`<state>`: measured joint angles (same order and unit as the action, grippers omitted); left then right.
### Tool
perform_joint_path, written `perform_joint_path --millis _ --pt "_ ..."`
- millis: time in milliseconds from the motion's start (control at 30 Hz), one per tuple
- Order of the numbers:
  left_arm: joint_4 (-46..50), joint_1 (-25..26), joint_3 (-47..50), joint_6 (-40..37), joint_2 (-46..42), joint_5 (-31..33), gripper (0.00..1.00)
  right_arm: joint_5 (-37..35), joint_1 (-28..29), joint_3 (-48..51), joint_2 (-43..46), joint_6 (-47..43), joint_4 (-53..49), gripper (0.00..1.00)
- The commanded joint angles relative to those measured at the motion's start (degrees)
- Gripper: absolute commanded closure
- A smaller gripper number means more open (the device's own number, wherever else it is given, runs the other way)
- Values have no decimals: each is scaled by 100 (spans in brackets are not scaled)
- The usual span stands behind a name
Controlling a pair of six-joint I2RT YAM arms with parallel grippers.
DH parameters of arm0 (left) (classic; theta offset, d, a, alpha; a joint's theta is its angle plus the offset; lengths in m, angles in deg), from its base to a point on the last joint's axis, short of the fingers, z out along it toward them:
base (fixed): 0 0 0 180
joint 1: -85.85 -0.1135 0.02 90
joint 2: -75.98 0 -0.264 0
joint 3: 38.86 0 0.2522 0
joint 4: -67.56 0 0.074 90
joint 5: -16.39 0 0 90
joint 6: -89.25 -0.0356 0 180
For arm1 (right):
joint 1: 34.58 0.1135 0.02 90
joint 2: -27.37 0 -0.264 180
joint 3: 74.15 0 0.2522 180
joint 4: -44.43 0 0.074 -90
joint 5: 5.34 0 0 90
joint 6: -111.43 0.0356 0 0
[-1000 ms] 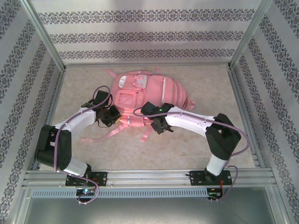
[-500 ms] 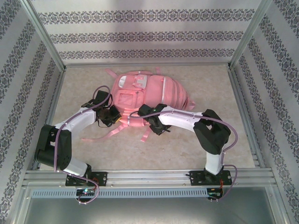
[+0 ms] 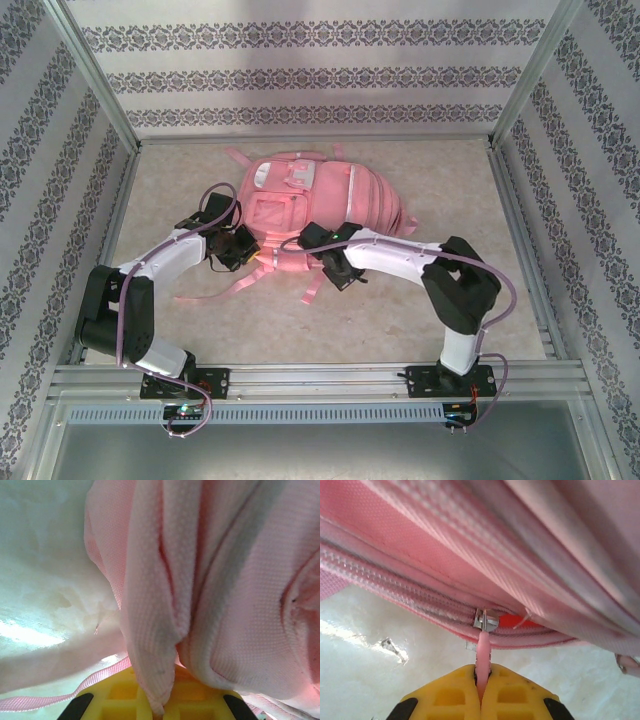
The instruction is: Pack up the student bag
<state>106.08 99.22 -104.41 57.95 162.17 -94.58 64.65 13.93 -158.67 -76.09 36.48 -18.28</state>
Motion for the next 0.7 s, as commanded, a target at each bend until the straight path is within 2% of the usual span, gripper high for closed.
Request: perform_joint_path --millis 0,200,467,667 --pt "62 -102 -174 -10 57 -4 100 574 -290 445 604 354 411 100" --pt "194 -168 -227 -16 -15 54 100 1505 -927 1461 1447 1179 1342 100" --pt "309 -322 -228 -41 -122 93 100 1682 -1557 2420 2106 1634 2157 100" --pt "337 -387 -216 -44 -158 94 100 1818 -1995 2758 2346 1697 2419 100"
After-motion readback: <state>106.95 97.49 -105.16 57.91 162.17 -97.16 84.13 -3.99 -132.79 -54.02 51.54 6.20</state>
